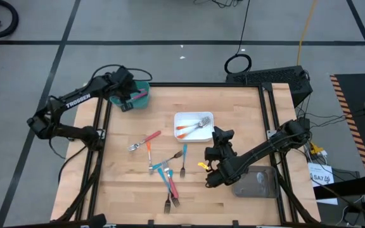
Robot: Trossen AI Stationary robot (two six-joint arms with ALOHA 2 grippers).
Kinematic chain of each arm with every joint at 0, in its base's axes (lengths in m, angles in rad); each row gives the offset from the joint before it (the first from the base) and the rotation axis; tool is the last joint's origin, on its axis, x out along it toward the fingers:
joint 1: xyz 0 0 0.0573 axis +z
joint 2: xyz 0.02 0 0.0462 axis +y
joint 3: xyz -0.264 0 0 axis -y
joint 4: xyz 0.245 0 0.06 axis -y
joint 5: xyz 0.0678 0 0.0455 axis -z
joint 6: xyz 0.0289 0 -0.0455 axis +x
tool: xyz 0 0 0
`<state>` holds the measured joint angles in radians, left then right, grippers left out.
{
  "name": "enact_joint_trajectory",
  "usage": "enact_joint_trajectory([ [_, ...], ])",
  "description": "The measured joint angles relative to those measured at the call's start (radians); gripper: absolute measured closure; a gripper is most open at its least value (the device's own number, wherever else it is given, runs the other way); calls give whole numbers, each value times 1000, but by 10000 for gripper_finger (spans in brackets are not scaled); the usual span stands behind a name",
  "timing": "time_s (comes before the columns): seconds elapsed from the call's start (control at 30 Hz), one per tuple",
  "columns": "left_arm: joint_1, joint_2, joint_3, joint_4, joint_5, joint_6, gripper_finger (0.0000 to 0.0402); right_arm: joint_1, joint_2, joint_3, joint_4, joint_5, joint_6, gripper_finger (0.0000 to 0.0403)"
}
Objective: Sort silverware by color (type)
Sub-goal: Put the pink fork into the blue bin
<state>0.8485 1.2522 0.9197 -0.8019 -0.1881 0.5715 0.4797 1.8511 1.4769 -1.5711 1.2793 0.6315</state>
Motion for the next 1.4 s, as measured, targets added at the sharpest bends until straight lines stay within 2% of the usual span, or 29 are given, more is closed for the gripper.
enact_joint_trajectory([
  [0.37, 11, 13, -42, 53, -5, 80, 355, 0, 0, 0, 0, 1, 0, 222],
  [0.9, 16, 161, -43, 66, -30, 103, 355, 0, 1, 0, 0, 2, 0, 222],
  [1.2, 16, 202, -43, 86, -60, 103, 353, 0, 1, 0, 0, 2, 0, 222],
  [1.4, 14, 201, -43, 104, -95, 99, 298, 0, 1, 0, 0, 2, 0, 222],
])
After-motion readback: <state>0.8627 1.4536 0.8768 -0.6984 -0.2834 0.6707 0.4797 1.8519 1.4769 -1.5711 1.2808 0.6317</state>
